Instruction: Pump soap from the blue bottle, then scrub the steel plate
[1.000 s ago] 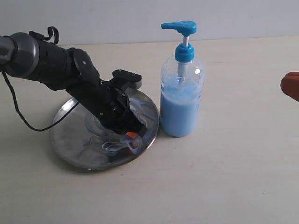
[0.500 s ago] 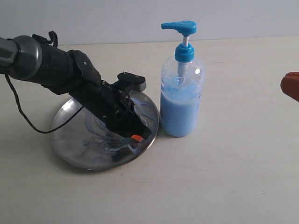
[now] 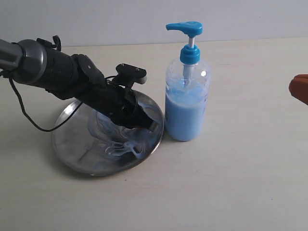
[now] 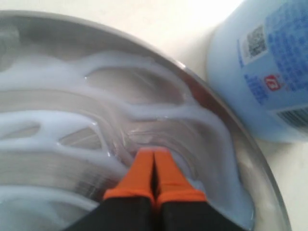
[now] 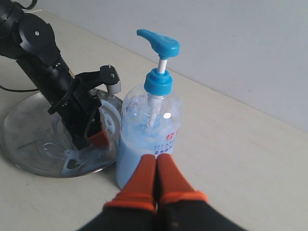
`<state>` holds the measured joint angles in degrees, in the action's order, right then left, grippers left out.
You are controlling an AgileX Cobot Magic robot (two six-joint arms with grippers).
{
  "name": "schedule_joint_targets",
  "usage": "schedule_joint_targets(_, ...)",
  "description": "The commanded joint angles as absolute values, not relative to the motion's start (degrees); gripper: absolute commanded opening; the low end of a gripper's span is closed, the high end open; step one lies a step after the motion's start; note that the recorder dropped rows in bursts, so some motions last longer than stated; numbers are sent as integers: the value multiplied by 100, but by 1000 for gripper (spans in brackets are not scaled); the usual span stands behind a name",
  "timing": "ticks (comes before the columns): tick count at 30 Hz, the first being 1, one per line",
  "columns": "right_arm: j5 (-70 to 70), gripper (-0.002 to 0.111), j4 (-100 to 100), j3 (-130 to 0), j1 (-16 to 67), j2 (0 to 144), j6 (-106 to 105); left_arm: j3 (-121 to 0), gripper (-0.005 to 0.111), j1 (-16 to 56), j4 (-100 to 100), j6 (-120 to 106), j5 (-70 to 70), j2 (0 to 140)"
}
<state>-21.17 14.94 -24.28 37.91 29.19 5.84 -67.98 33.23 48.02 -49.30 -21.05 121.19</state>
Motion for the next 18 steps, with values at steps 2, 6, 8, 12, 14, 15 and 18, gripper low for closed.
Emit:
schedule_joint_targets(2, -2003, 0, 1507, -2385, 3797, 2882, 598, -6748, 0, 3315, 4368, -4888, -2596, 12237)
schedule_joint_targets(6, -2003, 0, 1507, -2385, 3797, 2882, 598, -6748, 0, 3315, 3836, -4591, -2751, 12055)
schedule_joint_targets(8, -2003, 0, 1507, -2385, 3797, 2882, 598, -6748, 0, 3315, 3334, -4223, -2845, 11949)
schedule_joint_targets(12, -1981, 0, 1507, -2385, 3797, 2882, 599, -6748, 0, 3315, 2610, -3765, -3184, 11796)
schedule_joint_targets(14, -1981, 0, 1507, -2385, 3797, 2882, 599, -6748, 0, 3315, 2498, -3706, -3405, 11758)
schedule_joint_targets(15, -1981, 0, 1507, -2385, 3797, 2882, 599, -6748, 0, 3315, 2477, -3706, -3514, 11760)
schedule_joint_targets(18, -1982, 0, 1496, -2385, 3797, 2882, 599, -6748, 0, 3315, 2477, -3706, -3597, 11760)
